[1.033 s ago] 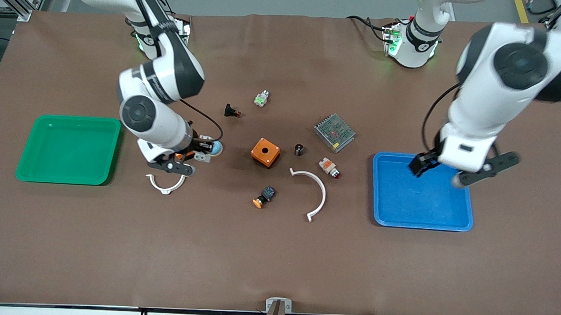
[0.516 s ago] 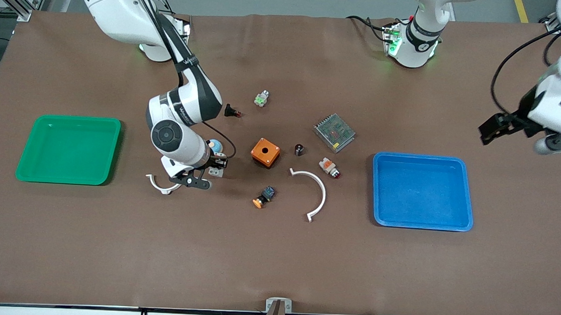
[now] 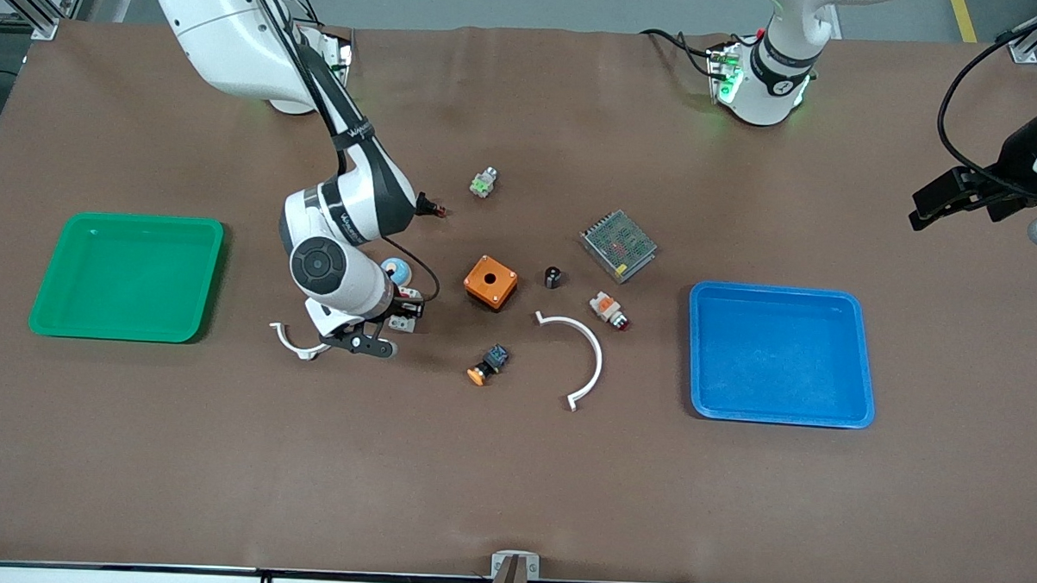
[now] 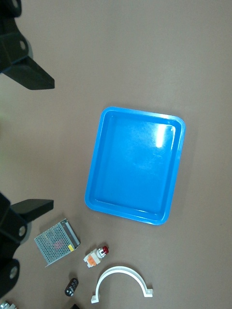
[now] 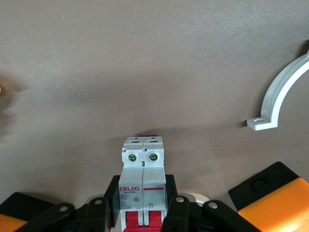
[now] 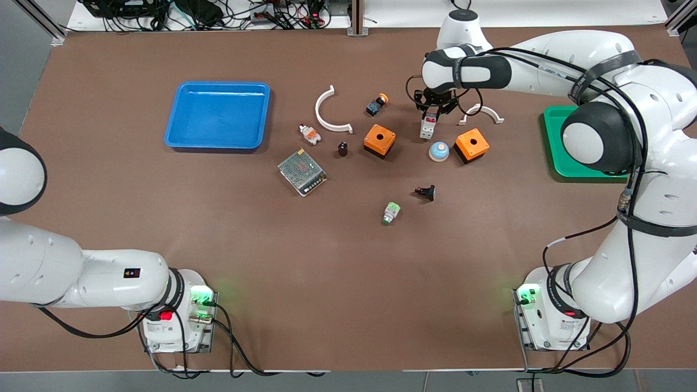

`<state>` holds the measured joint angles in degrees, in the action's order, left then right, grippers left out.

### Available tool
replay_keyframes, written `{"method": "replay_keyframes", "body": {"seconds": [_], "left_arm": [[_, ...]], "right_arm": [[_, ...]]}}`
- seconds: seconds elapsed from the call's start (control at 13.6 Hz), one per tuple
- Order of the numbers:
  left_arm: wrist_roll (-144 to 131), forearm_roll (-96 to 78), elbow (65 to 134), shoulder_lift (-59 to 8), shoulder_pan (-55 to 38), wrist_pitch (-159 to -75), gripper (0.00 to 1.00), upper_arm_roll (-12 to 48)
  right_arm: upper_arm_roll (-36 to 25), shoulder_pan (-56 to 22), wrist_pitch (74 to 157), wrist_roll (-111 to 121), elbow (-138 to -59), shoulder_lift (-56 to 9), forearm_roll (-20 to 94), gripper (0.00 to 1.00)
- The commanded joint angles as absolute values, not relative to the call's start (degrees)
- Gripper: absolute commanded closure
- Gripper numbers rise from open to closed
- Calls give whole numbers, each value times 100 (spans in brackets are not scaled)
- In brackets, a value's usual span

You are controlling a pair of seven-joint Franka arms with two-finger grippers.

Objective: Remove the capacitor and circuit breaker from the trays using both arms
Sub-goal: 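Lower the breaker beside the blue ball and open the right gripper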

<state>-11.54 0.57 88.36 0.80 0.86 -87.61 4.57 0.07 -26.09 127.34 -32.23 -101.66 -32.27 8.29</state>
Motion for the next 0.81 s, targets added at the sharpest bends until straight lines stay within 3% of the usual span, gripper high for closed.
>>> {"method": "replay_keyframes", "body": {"seconds": [0.0,0.15,0.22,0.3,0.44,0.74], "left_arm": [[-1028,-87,8939,273,123,-8701,0,475],[-1011,-263,8921,176,114,-8789,0,475],[-976,-246,8921,158,97,-8815,0,475],[-976,-246,8921,158,79,-8833,0,475],[-993,-246,8921,167,79,-8781,0,588],[-1002,-176,8930,167,123,-8719,0,773]], "right_arm": [[-62,-2689,12770,-3226,-9976,-3374,958,74],[-62,-2698,12875,-3226,-9976,-3419,958,70],[-62,-2742,12850,-3234,-9976,-3419,958,44],[-62,-2751,12789,-3226,-9976,-3393,958,1],[-62,-2760,12405,-3199,-9984,-3078,949,0],[-114,-2646,10534,-3164,-10037,-1700,923,0]]}}
